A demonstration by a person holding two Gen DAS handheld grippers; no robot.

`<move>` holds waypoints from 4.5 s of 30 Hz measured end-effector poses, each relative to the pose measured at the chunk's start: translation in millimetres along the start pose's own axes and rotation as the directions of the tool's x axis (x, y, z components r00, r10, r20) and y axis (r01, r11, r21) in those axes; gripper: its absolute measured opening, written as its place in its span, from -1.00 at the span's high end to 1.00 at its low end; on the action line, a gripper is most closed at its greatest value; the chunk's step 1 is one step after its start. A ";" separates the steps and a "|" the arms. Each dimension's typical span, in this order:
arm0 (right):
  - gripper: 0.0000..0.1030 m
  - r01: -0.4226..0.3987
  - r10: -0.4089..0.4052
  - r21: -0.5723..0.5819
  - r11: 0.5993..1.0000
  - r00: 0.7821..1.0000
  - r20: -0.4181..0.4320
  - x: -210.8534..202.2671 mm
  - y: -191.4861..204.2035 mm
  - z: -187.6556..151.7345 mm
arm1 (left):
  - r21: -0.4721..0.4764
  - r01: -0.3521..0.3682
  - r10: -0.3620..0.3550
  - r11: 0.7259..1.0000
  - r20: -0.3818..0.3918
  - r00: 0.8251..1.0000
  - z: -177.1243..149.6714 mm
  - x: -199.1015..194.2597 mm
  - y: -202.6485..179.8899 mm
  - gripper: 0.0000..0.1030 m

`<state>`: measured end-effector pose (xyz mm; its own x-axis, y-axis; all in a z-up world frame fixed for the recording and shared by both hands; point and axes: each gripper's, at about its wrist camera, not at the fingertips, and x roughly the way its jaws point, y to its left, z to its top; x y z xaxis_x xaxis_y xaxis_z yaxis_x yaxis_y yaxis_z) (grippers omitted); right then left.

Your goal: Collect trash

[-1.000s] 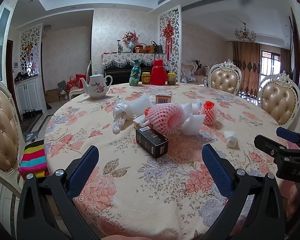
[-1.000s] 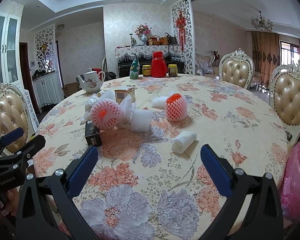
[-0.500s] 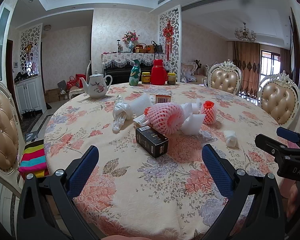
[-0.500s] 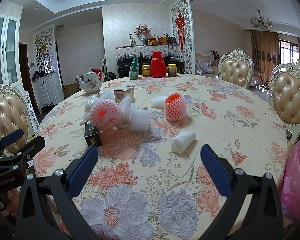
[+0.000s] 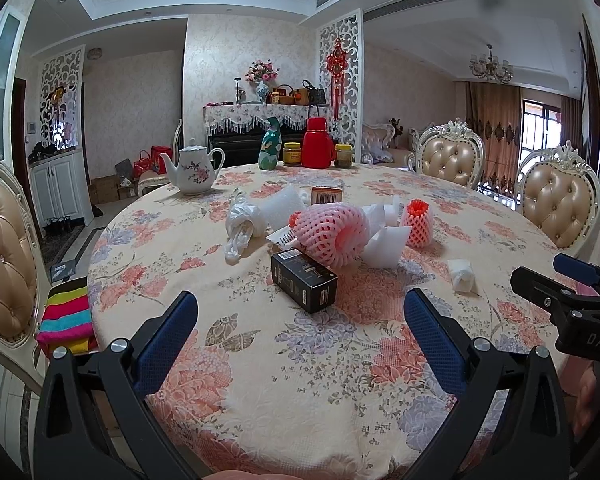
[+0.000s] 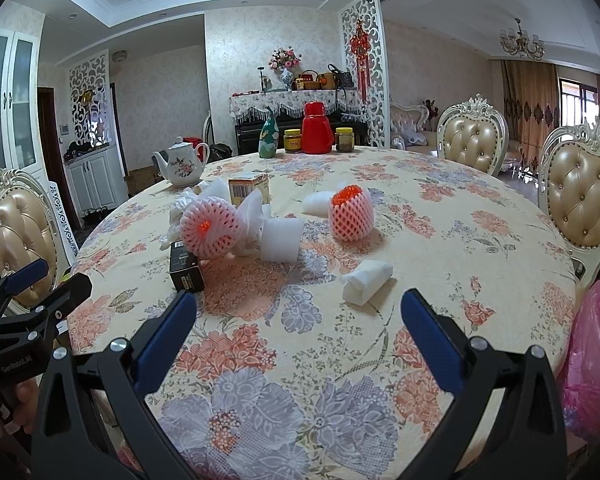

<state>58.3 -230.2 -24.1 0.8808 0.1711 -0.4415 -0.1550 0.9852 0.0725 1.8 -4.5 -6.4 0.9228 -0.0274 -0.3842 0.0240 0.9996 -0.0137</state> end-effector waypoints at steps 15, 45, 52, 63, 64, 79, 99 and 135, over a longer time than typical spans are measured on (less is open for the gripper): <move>-0.92 -0.001 0.001 0.001 1.000 1.000 0.000 -0.3 0.1 -0.3 | 0.004 -0.003 0.003 1.000 -0.002 1.000 -1.0 1.0 -0.3 -0.88; -0.92 0.020 -0.021 -0.013 1.000 1.000 -0.013 7.1 -2.9 -3.8 | -0.011 0.003 -0.003 1.000 -0.026 1.000 -8.2 9.8 0.7 -0.88; -0.92 0.051 -0.051 0.006 0.999 0.995 -0.085 38.9 -23.0 -3.4 | -0.090 -0.045 0.038 0.995 -0.079 0.996 -7.9 33.9 19.4 -0.88; -0.88 0.104 -0.083 0.073 0.992 0.966 -0.246 120.7 -66.2 17.7 | -0.115 -0.063 0.022 0.991 -0.327 0.945 6.4 124.6 41.1 -0.87; -0.82 0.105 -0.083 0.073 0.992 0.963 -0.255 125.7 -67.4 19.9 | -0.113 -0.061 0.020 0.992 -0.336 0.942 7.8 129.6 39.5 -0.87; 0.07 0.095 -0.049 0.086 0.992 0.902 -0.429 198.3 -79.4 18.1 | -0.076 -0.051 0.007 0.996 -0.495 0.869 20.8 207.5 5.1 -0.79; 0.41 0.024 0.006 0.082 0.996 0.940 -0.341 139.6 -84.9 7.0 | -0.042 -0.048 0.024 0.998 -0.452 0.891 -3.6 168.9 -18.9 0.29; 0.37 0.655 -0.613 0.329 0.681 0.755 -0.234 -104.5 -357.3 -52.5 | 0.155 0.878 -0.781 0.452 -0.407 0.474 33.4 96.6 -440.8 0.28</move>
<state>-1.8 -600.3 -50.9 0.6550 -0.4760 -0.5868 0.6183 0.7840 0.0543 93.2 -447.6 -6.6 0.2625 -0.7948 -0.5472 0.8810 0.4288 -0.2001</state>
